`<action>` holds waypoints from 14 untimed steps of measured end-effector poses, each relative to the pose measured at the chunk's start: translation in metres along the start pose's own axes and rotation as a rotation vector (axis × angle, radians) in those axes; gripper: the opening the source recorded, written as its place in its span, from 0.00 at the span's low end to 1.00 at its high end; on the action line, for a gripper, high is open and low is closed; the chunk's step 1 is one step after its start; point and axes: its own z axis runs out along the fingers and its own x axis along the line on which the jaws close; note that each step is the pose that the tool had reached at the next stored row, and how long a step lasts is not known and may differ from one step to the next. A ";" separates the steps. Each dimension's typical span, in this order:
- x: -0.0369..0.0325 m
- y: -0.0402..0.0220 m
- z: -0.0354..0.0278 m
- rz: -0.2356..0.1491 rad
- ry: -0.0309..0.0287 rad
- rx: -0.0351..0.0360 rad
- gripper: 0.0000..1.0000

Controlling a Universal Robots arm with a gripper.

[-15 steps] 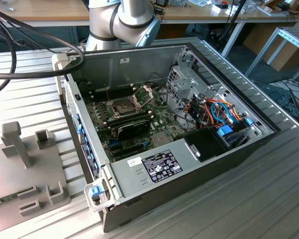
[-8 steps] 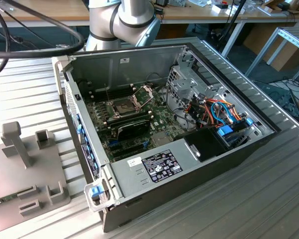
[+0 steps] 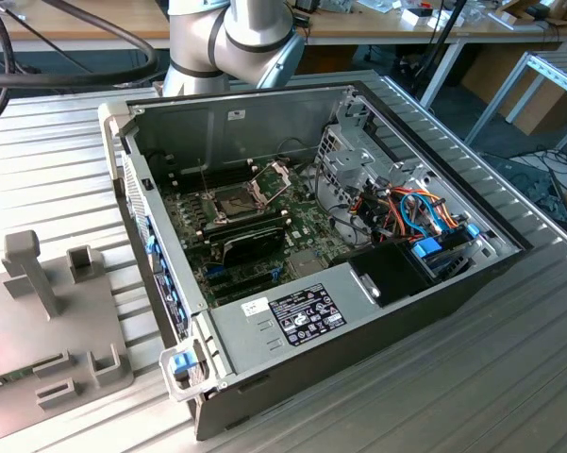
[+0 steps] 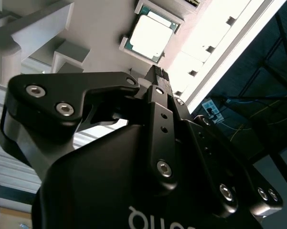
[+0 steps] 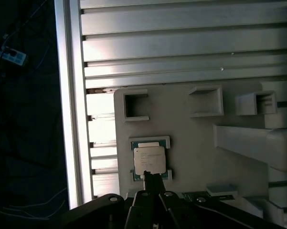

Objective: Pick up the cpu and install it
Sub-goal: 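Reach for the cpu, then pick up the cpu and move it towards the insertion slot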

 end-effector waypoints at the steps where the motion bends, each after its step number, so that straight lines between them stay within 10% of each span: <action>1: 0.0000 0.0000 -0.0002 0.000 0.0000 0.0000 0.11; 14: 0.0000 0.0000 -0.0014 0.000 0.0000 0.0000 0.11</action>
